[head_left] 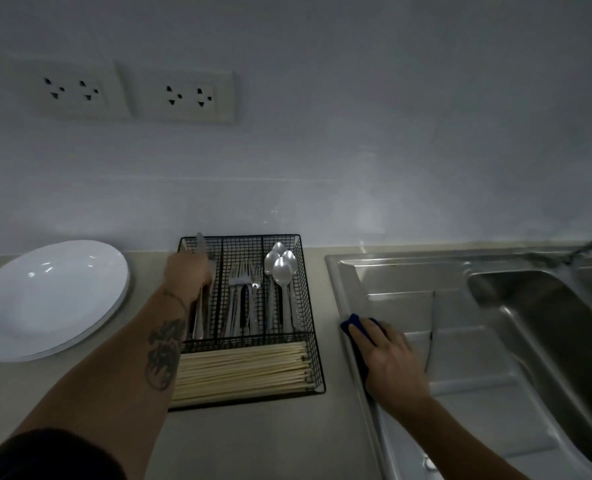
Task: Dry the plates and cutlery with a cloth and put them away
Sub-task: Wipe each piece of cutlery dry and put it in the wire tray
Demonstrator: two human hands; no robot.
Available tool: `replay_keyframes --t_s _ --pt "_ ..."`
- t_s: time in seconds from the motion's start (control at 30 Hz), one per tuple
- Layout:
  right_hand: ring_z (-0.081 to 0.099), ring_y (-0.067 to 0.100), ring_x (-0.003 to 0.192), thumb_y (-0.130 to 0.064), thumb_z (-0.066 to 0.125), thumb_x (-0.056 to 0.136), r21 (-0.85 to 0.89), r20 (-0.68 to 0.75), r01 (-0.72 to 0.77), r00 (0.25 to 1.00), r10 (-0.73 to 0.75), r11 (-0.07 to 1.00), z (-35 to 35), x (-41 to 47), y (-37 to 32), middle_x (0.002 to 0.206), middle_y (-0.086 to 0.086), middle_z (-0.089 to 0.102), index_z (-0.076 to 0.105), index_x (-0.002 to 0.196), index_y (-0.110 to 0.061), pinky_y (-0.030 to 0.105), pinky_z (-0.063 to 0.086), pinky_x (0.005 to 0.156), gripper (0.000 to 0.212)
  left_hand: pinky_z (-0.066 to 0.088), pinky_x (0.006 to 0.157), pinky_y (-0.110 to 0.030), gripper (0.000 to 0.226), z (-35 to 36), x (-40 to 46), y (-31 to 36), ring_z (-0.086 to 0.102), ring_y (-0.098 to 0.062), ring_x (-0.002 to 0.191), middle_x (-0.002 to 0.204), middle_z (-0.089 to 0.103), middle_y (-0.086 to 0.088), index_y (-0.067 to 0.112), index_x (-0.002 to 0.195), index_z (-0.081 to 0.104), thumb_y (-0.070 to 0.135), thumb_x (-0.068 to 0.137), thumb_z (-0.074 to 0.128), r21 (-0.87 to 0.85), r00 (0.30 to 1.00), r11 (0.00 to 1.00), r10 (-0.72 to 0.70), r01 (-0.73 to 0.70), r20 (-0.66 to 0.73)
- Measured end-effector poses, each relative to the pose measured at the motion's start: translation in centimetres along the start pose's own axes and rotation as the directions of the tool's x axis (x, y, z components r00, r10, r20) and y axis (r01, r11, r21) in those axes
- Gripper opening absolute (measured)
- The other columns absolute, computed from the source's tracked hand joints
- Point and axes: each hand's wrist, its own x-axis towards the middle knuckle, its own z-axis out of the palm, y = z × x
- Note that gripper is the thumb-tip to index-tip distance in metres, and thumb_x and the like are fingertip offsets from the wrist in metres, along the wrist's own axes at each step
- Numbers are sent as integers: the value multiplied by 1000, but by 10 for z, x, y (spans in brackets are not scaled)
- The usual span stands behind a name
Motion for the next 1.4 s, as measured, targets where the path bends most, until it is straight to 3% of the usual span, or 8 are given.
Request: replay_keyframes --t_s 0.07,0.17,0.33,0.57,0.63,0.73,0.97,1.4 --pt "56 33 109 -10 79 55 -3 38 -3 999 3 1000 4 2 -1 130 9 58 56 131 -15 49 49 93 79 55 71 -33 52 8 -1 -6 63 -31 74 84 69 -19 -5 97 68 43 100 47 62 1000 998 -13 14 -23" --pt "54 36 118 -19 83 58 26 103 -29 994 26 999 8 3 -6 138 10 51 50 136 -20 53 46 97 85 42 53 -24 48 10 -20 -8 57 -25 66 60 56 -5 11 55 51 30 99 53 99 995 992 78 -73 -56" --pt "9 32 146 -30 62 85 159 146 -69 988 46 985 13 -1 -10 161 2 3 -10 150 -38 49 15 117 97 45 70 -27 17 5 -52 -4 59 -26 79 81 62 -7 -7 88 67 -5 86 51 88 986 982 167 -166 -3" --pt "47 26 124 -21 61 77 172 232 -95 971 53 980 -11 -20 7 159 -2 17 10 152 -34 39 38 105 91 42 100 -36 42 2 -87 2 54 -35 121 138 54 -21 -8 131 55 -1 89 51 217 970 945 234 -244 69" --pt "52 29 115 -18 62 75 139 260 -86 964 48 987 -16 -29 11 156 -1 25 18 150 -33 39 42 100 88 47 76 -29 9 8 -103 10 60 -26 93 113 64 -11 10 92 65 5 90 57 234 954 924 294 -301 66" --pt "53 33 106 -14 62 71 124 256 -83 965 49 989 -20 -45 16 146 0 38 30 145 -27 39 45 94 82 42 56 -30 36 31 -125 27 54 -26 65 68 52 -4 20 55 43 -4 81 54 146 929 917 365 -370 64" --pt "50 29 111 -16 59 76 63 190 -211 962 196 975 -25 -94 64 143 1 41 26 148 -26 41 42 98 80 45 92 -27 41 140 -211 45 56 -25 115 128 55 -7 11 124 63 1 86 50 169 798 790 536 -589 274" --pt "41 21 124 -27 64 78 307 143 -444 896 420 842 -6 -159 168 143 3 33 14 149 -24 33 40 103 86 49 90 -38 22 286 -286 74 59 -34 109 114 61 -12 11 99 64 29 87 58 391 765 675 435 -626 474"
